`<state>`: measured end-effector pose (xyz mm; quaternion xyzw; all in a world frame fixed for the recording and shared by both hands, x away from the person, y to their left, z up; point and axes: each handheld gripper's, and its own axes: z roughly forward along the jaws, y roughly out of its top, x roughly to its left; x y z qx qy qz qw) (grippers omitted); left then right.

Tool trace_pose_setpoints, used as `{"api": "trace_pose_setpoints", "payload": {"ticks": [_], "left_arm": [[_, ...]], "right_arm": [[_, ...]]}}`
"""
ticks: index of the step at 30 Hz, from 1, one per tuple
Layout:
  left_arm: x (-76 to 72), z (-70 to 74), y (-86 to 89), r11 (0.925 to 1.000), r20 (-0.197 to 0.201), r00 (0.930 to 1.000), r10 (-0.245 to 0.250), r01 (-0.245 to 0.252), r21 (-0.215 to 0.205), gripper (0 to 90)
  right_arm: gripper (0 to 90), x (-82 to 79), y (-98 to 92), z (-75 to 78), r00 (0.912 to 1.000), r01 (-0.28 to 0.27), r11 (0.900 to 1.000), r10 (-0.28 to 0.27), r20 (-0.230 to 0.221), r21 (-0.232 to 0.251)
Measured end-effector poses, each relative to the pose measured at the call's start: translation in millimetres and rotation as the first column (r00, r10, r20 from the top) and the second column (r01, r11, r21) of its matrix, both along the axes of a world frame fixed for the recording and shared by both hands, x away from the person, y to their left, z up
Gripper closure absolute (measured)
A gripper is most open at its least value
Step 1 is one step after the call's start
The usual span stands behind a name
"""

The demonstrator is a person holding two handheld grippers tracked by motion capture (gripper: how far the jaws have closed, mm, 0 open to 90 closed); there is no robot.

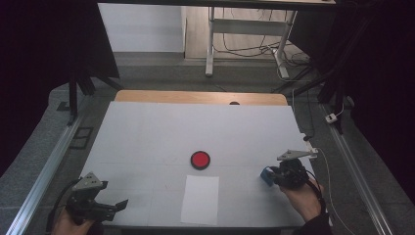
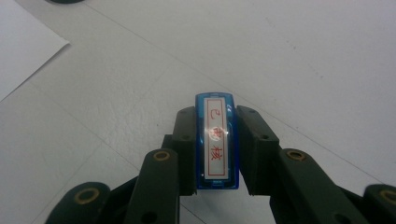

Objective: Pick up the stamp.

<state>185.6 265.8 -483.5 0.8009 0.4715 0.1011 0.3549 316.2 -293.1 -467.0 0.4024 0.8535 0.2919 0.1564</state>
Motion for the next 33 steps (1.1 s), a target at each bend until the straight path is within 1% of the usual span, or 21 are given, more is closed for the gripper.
{"api": "trace_pose_setpoints", "payload": {"ticks": [2, 4, 5, 6, 10, 13, 15, 17, 20, 26, 30, 33], "left_arm": [[0.0, 0.0, 0.1, 1.0, -0.001, 1.0, -0.001, 0.001, -0.001, 1.1], [0.0, 0.0, 0.1, 1.0, -0.001, 1.0, -0.001, 0.001, -0.001, 1.1], [0.0, 0.0, 0.1, 1.0, -0.001, 1.0, -0.001, 0.001, -0.001, 1.1], [0.0, 0.0, 0.1, 1.0, -0.001, 1.0, -0.001, 0.001, -0.001, 1.1], [0.2, -0.1, 0.0, 1.0, -0.002, 1.0, -0.001, 0.001, 0.0, 1.1], [0.2, -0.1, 0.1, 1.0, -0.003, 1.0, -0.001, 0.001, -0.003, 1.1], [0.3, -0.1, 0.3, 1.0, -0.003, 1.0, -0.001, 0.001, -0.005, 1.1], [0.0, 0.0, 0.1, 1.0, -0.002, 1.0, 0.0, 0.0, -0.004, 1.1], [0.2, 0.0, -0.1, 1.0, -0.002, 1.0, 0.0, 0.0, 0.0, 1.0], [0.3, -0.1, -0.2, 1.0, -0.004, 1.0, 0.002, -0.002, -0.001, 0.8], [0.7, -0.3, -0.4, 1.0, -0.006, 1.0, 0.007, -0.006, 0.002, 0.1], [0.4, -0.1, -0.2, 0.9999, -0.005, 0.9999, 0.011, -0.011, 0.003, 0.0]], "right_arm": [[70.2, -0.6, -0.6, 1.3, 1.0, -0.004, 1.0, 0.004, 0.003, 0.01], [70.2, -1.1, -1.1, 2.6, 0.9998, -0.019, 1.0, 0.019, 0.007, 0.018], [70.2, -2.2, -0.9, 3.9, 0.9995, -0.026, 0.999, 0.025, 0.016, 0.019], [70.2, -2.2, -0.9, 3.9, 0.9995, -0.026, 0.999, 0.025, 0.016, 0.019], [70.2, -4.7, 0.4, 8.0, 0.9985, -0.044, 0.998, 0.043, 0.035, 0.039], [70.1, -5.4, 1.3, 9.1, 0.998, -0.055, 0.998, 0.053, 0.035, 0.042], [70.2, -5.6, 2.2, 10.2, 0.9972, -0.069, 0.996, 0.068, 0.031, 0.055], [70.2, -6.2, 2.7, 10.7, 0.9973, -0.069, 0.996, 0.068, 0.029, 0.061], [70.2, -7.4, 3.0, 12.8, 0.9963, -0.08, 0.994, 0.078, 0.036, 0.07], [70.1, -9.9, 3.6, 16.9, 0.9948, -0.094, 0.99, 0.089, 0.049, 0.103], [70.1, -11.5, 4.6, 19.0, 0.9933, -0.106, 0.988, 0.1, 0.058, 0.113], [70.1, -12.3, 5.5, 20.1, 0.9928, -0.113, 0.985, 0.106, 0.055, 0.133]]}}
